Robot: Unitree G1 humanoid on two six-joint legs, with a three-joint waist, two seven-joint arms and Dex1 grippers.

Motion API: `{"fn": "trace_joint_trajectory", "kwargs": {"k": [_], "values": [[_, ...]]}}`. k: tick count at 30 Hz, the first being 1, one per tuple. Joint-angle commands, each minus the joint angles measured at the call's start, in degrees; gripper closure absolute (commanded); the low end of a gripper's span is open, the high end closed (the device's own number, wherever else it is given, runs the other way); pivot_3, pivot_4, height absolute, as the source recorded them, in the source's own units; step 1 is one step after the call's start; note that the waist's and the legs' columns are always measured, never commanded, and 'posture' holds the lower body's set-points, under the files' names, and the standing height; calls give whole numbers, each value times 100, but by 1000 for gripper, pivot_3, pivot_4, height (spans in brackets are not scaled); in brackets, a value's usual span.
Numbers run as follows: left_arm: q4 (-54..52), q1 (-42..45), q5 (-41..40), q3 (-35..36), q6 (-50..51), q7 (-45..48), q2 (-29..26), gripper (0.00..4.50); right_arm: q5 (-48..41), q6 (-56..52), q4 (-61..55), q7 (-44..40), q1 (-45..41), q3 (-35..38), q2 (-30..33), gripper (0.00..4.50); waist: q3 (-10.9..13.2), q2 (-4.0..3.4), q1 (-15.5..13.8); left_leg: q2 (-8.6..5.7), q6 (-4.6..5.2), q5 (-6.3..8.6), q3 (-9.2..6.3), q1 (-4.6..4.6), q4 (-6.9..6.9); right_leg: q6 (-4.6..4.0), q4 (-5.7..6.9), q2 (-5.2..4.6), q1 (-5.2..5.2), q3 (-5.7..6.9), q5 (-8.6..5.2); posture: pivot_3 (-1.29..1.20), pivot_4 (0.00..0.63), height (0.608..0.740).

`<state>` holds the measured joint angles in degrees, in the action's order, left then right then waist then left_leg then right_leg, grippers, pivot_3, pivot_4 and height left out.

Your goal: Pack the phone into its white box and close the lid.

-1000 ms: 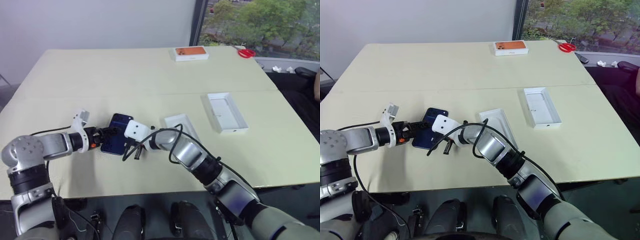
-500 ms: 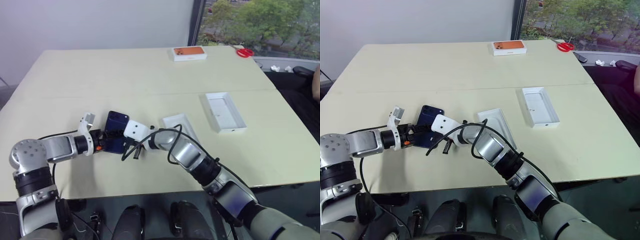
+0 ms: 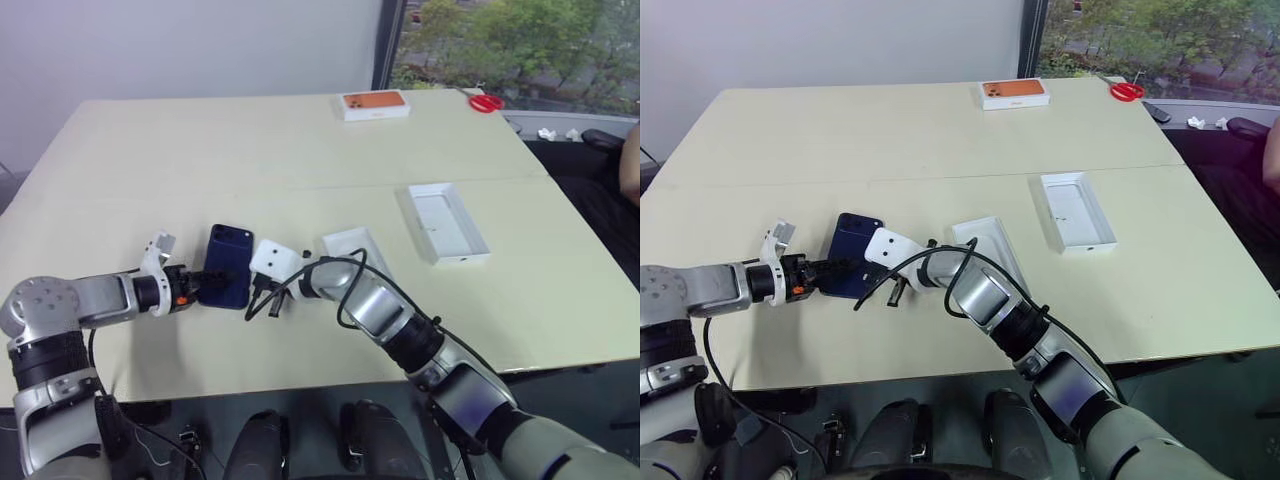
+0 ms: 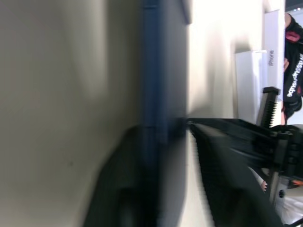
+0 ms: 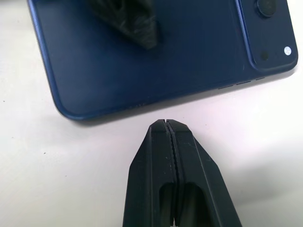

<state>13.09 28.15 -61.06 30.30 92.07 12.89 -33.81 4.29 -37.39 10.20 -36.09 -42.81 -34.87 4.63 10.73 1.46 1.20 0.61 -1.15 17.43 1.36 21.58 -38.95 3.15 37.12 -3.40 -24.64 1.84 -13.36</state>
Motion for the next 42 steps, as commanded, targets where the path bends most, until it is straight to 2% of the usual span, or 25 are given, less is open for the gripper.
{"fn": "trace_joint_trajectory", "kwargs": {"k": [1,10,13,14,15,23,28,32,35,39,42], "values": [[-10,54,17,227,43,115,-73,2892,110,-62,-200,13,20,86,64,4500,0,0,-1,0,0,0,0,0,1,0,-1,-1,0,0,0,0,150,740],[-86,-27,-103,270,43,289,-115,2892,177,-205,-553,-51,39,101,246,4500,0,0,-10,-1,-1,0,-1,38,1,-1,-3,-7,-35,0,0,0,150,740],[-152,-84,-172,268,43,274,-62,3773,223,-356,-938,-79,-1,153,449,4500,0,1,-17,-1,-6,-4,-1,79,0,-2,0,-8,-76,0,2,0,150,740],[-159,-97,-225,286,43,275,-51,4264,222,-425,-1062,-87,-23,185,502,4500,0,1,-20,-1,-7,-4,-2,85,0,-2,-1,-8,-81,2,2,0,150,740],[-173,-107,-273,298,43,278,-50,4473,216,-486,-1151,-88,-43,213,537,4500,1,-2,-13,-1,-7,-4,-2,85,0,-2,-3,-9,-80,2,2,0,150,740],[-536,-107,-1052,331,43,277,32,4473,103,-1026,-1886,-18,-83,690,757,4500,4,0,-12,0,-6,-3,-1,88,2,-2,-4,-10,-83,2,1,0,150,740],[-726,129,-1826,581,42,-152,548,4473,-476,-1916,-2567,129,143,1755,638,4500,4,2,-64,-1,-5,-3,-3,96,0,-2,-13,-13,-83,6,2,0,150,740],[-901,37,-2430,352,-302,-794,1173,4473,-1067,-2720,-3078,138,425,2897,754,4500,4,1,-55,-3,-2,-1,-2,96,1,-1,-17,-14,-80,5,2,0,150,740],[-933,-91,-2818,180,-574,-1177,1363,4473,-1491,-3181,-3329,140,577,3427,766,4500,5,0,-32,-3,-1,-1,-2,96,3,-1,-16,-13,-81,5,2,0,150,740],[-1087,-222,-3260,-200,-1011,-1594,1530,4473,-1772,-3444,-3565,280,751,3636,854,4500,10,-7,-26,1,-1,-2,-2,89,8,-1,-4,-4,-84,5,2,0,150,740],[-1401,-306,-3226,-439,-1527,-1933,1769,4473,-1891,-3502,-3675,393,847,3648,973,4500,10,-7,-54,-1,0,-3,-2,89,5,-2,-4,-2,-80,5,2,0,150,740]]}}
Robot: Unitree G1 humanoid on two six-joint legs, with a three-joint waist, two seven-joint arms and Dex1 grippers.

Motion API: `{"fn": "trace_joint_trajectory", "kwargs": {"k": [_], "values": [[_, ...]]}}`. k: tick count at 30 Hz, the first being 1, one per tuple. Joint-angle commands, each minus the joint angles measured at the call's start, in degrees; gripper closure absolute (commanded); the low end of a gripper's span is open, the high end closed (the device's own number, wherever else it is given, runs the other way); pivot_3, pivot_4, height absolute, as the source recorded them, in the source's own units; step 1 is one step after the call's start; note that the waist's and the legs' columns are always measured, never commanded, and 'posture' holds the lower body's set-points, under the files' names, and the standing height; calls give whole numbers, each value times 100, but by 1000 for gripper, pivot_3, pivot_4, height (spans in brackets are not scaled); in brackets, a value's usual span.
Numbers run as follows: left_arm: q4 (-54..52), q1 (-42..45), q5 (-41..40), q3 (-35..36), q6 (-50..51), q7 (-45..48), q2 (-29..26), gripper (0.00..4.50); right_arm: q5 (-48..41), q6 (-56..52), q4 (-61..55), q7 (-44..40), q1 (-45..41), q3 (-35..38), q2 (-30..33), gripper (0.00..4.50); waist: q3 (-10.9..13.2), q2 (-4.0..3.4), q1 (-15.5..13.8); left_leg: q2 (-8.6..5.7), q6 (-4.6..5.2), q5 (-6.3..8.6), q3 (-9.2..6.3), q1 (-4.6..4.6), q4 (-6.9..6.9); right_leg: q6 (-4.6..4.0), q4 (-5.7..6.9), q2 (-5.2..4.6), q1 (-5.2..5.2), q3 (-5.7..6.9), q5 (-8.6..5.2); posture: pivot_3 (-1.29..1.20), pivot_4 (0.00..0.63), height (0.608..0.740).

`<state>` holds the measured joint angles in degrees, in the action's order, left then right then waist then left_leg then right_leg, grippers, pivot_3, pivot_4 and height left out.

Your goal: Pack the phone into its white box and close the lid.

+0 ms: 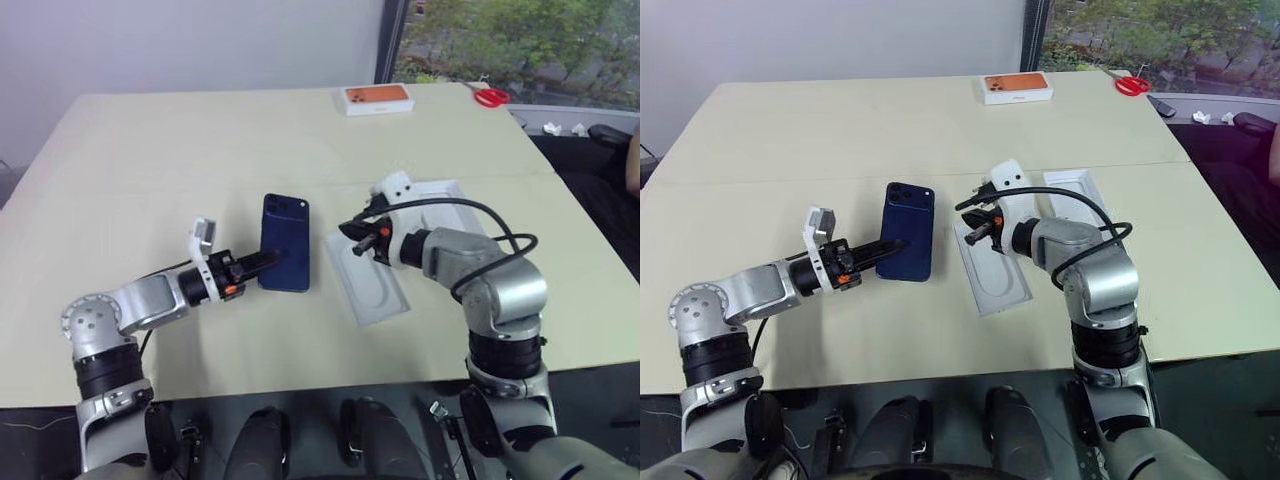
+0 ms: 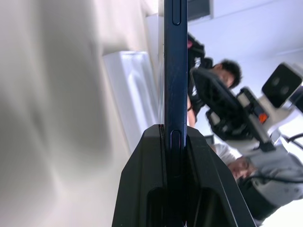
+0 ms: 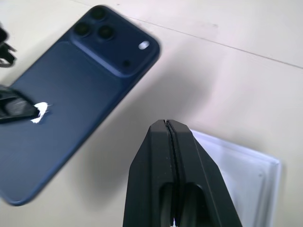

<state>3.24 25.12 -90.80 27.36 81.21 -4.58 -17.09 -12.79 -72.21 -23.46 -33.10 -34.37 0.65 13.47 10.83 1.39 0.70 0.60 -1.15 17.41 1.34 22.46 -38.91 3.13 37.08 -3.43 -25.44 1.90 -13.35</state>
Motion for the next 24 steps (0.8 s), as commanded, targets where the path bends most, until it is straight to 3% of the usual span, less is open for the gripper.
{"fn": "trace_joint_trajectory", "kwargs": {"k": [1,6,12,24], "values": [[-493,-32,-301,-261,-524,-298,133,4473,-221,-41,-329,136,16,116,107,4500,1,1,-4,-1,0,0,1,2,-4,0,-2,-1,2,0,0,0,150,740],[-1236,-65,92,-984,-1154,-792,554,4473,-411,-34,-418,246,120,284,397,4500,1,2,-17,-9,5,2,3,7,-9,1,-13,-4,6,-1,0,0,150,740],[-969,170,-89,-1937,-1124,-1566,879,4473,-615,51,-520,213,350,579,1097,4500,2,3,-101,-16,15,4,2,6,-13,3,-17,3,14,-1,-2,0,150,740],[86,806,-237,-2341,-1360,-2537,1444,4473,-925,8,-618,453,594,831,1525,4500,4,6,-140,7,15,4,-6,2,-16,2,-14,65,15,-8,-2,0,150,740]]}}
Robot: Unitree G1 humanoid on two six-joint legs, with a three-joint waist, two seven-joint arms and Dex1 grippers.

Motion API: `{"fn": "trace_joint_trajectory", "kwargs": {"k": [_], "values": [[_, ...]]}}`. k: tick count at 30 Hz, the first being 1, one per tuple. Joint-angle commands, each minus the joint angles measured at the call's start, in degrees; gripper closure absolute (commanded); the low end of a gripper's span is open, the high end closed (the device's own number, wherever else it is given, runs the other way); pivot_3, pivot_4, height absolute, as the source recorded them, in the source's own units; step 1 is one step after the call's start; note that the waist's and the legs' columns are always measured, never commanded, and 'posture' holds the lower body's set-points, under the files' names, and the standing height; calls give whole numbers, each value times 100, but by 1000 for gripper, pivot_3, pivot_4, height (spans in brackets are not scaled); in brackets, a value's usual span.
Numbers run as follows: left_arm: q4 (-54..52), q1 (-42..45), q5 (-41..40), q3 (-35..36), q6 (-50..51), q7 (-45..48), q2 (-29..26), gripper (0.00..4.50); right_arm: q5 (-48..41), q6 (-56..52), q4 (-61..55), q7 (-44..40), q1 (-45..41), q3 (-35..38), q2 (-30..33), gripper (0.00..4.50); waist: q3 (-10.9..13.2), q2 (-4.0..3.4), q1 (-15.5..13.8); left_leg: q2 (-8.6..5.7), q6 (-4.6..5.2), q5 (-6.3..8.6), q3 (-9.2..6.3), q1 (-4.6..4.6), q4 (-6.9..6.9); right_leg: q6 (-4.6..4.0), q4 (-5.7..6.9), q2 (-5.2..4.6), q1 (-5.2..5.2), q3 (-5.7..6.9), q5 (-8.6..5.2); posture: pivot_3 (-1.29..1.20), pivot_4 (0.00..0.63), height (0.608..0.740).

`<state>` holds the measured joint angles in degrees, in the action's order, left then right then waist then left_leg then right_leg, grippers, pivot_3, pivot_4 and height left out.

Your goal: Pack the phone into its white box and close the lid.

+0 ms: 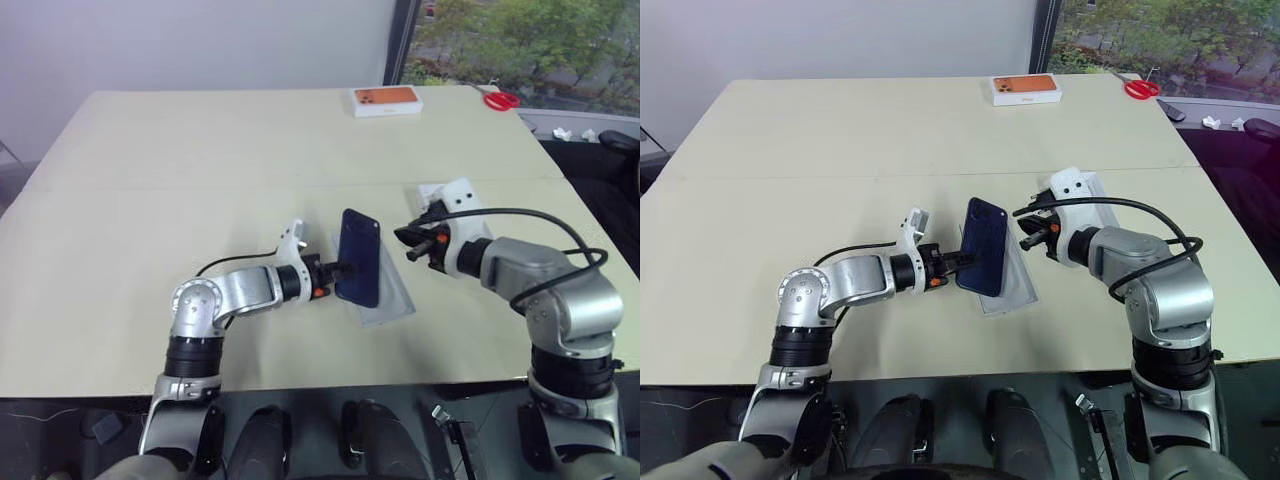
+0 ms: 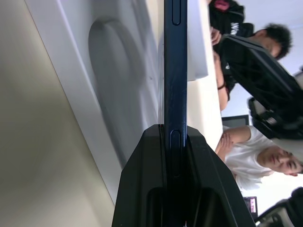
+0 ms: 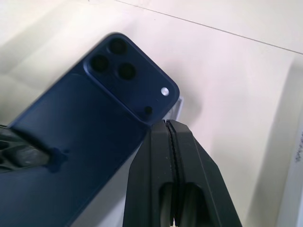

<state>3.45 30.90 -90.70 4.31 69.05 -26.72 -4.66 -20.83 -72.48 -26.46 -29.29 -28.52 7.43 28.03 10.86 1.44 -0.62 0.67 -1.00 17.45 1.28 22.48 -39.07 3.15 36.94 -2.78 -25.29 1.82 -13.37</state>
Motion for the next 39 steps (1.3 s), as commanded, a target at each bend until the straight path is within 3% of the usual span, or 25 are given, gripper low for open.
{"fn": "trace_joint_trajectory", "kwargs": {"k": [1,9,15,18,19,23,28,31,34,36,39], "values": [[159,265,-312,-42,-154,-473,256,4473,-147,30,-332,92,25,158,80,4500,1,1,-10,2,0,0,0,1,-1,0,-1,-1,0,0,0,0,150,740],[368,428,-525,-187,-71,-983,397,4473,-280,50,-357,244,56,102,109,4500,0,1,-10,1,0,0,0,-2,-5,0,-5,-3,9,0,0,0,150,740],[236,351,-987,-179,-78,-1156,151,1858,-337,53,-364,319,80,73,164,4500,0,1,-10,1,0,0,-1,-3,-4,0,-5,-2,10,1,0,0,150,740],[37,237,-1551,-219,-84,-1150,-173,349,-369,57,-354,349,79,70,184,4500,1,1,17,2,-1,0,0,-5,-4,0,-5,-2,10,0,0,0,150,740],[-29,191,-1754,-265,-113,-1156,-287,51,-377,62,-346,357,78,67,189,4500,1,1,17,5,-1,0,0,-7,-4,0,-2,-1,10,-1,0,0,150,740],[-338,-19,-2212,-326,-67,-903,-911,51,-375,109,-256,391,43,30,220,4500,1,0,20,12,-4,-2,-2,-10,-3,-1,4,6,9,-1,0,0,150,740],[-587,-96,-2148,-244,121,-108,-1867,51,-300,234,-85,410,-46,-98,309,4500,1,0,6,10,-10,-5,0,-9,-4,-3,1,5,9,-1,-1,0,150,740],[-539,-20,-1530,15,-23,573,-2410,51,-240,340,-15,427,-125,-310,334,4500,2,-2,26,5,-9,-5,2,-9,-4,-10,-3,5,9,-2,-5,0,150,740],[-754,64,-234,153,-380,1747,-2912,51,-114,466,-8,415,-157,-653,459,4500,3,-3,23,1,-9,-5,4,-7,-3,-19,-5,9,8,-1,-11,0,150,740],[-989,19,859,-88,-683,2652,-3392,51,-63,544,-40,371,-180,-897,526,4500,6,1,24,1,-10,-5,6,-6,-1,-20,-7,9,7,-1,-11,0,150,740],[-919,-79,1849,-298,-977,3556,-3716,51,-86,562,-161,300,-268,-1237,508,4500,7,-2,24,1,-9,-5,12,-4,7,-22,-19,10,4,-1,-12,0,150,740]]}}
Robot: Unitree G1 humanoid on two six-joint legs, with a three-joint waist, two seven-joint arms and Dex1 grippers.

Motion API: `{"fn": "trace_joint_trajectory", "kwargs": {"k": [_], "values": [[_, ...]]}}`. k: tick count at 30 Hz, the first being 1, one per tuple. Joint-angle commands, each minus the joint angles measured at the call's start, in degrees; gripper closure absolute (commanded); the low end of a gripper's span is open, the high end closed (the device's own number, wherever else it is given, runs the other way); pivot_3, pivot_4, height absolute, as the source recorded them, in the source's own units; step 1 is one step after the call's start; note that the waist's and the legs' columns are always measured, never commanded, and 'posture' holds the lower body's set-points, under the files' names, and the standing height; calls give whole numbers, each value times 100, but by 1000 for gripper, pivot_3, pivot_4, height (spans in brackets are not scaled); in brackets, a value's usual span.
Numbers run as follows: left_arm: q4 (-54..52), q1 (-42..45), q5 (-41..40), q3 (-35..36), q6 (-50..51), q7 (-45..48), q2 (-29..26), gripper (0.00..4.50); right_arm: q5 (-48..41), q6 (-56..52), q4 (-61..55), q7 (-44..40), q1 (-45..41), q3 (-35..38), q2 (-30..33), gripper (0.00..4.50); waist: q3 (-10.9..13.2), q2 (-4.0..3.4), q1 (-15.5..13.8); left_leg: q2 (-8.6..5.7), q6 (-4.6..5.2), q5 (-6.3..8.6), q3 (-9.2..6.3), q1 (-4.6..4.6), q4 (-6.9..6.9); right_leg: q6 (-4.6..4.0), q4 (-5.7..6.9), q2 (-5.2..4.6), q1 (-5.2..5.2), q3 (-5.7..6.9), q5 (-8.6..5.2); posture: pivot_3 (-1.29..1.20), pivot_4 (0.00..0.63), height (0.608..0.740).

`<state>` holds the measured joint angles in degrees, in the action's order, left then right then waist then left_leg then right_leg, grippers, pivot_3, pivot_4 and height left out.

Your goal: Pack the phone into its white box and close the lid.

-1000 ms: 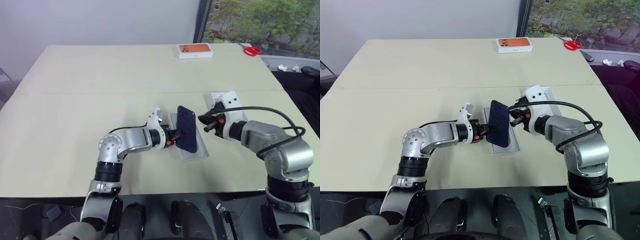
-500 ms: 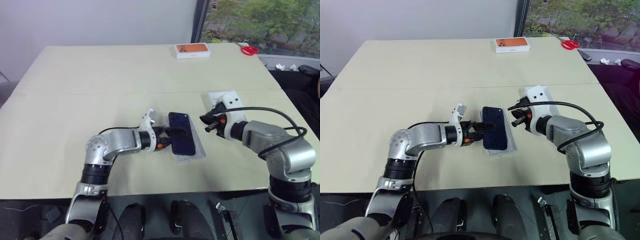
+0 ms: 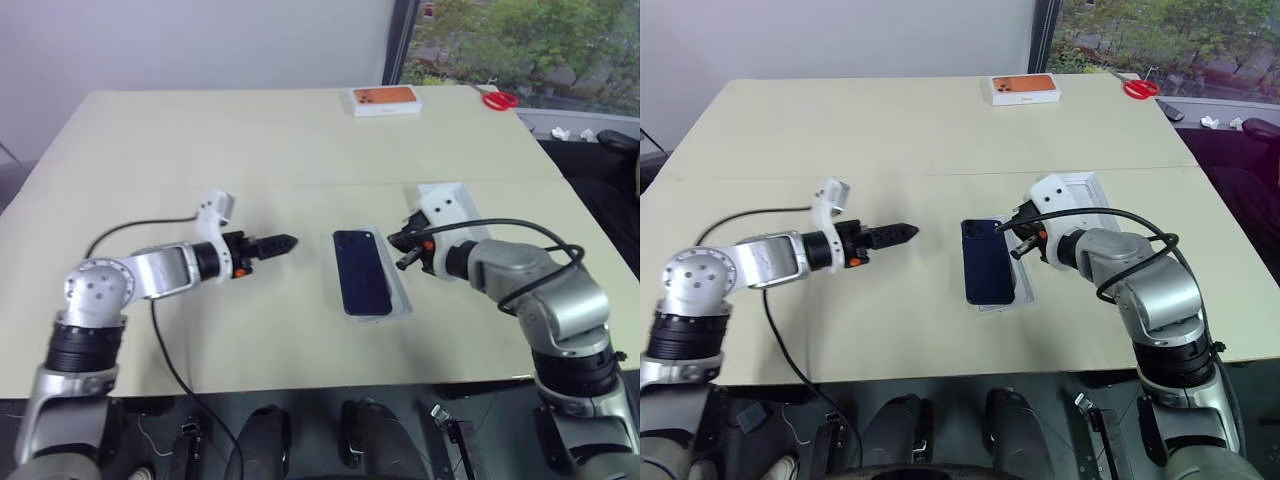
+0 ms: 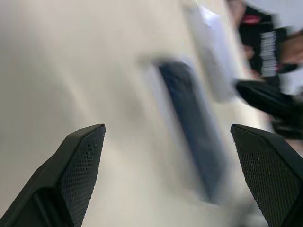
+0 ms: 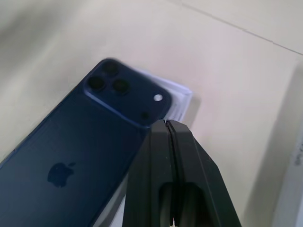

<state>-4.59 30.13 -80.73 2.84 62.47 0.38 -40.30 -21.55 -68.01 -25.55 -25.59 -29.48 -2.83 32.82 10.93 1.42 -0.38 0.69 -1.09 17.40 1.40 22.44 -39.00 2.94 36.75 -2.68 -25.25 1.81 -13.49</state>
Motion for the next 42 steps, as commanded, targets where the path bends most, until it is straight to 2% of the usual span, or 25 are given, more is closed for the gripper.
{"fn": "trace_joint_trajectory", "kwargs": {"k": [1,6,10,15,19,35,38,42], "values": [[-82,-41,1149,-191,-448,1120,-211,51,-37,92,-311,-84,-216,-329,-25,4500,0,0,0,4,0,0,0,1,2,0,-5,0,1,0,0,0,150,740],[-208,-189,2088,-287,-825,2179,-314,51,-82,-193,-456,97,-507,-871,-571,4500,3,2,21,20,5,3,0,12,3,16,-22,0,-2,-2,9,0,150,740],[-670,-459,2771,-638,-1178,3026,-493,51,-26,-517,-508,294,-566,-1189,-875,4500,5,-2,1,23,9,5,-1,17,10,19,-33,-2,-4,-1,11,0,150,740],[-1186,-935,3782,-1069,-2019,4135,-827,51,2,-982,-594,457,-614,-1448,-934,4500,7,-6,40,23,19,12,3,40,10,18,-49,-18,-17,0,11,0,150,740],[-1363,-1232,4249,-1098,-2615,4792,-870,51,-18,-1234,-682,478,-636,-1526,-848,4500,9,-8,67,23,19,12,1,45,8,16,-50,-18,-20,2,10,0,150,740],[-1311,-1353,4649,-807,-2709,5169,-507,51,-79,-1723,-1080,513,-661,-1356,-438,4500,8,-8,108,25,27,16,-1,45,0,22,-46,-5,-18,3,13,0,150,740],[-1203,-1429,4699,-635,-2853,5141,-454,51,-316,-1467,-1379,212,-643,-703,-379,4500,9,-9,107,25,27,16,-2,44,0,23,-45,-4,-18,3,13,0,150,740],[-1006,-1481,4870,-431,-3200,5063,-286,51,-312,-1108,-1381,-48,-411,-133,223,4500,8,-7,89,24,27,16,-2,44,-3,23,-45,-4,-15,5,13,0,150,740]]}}
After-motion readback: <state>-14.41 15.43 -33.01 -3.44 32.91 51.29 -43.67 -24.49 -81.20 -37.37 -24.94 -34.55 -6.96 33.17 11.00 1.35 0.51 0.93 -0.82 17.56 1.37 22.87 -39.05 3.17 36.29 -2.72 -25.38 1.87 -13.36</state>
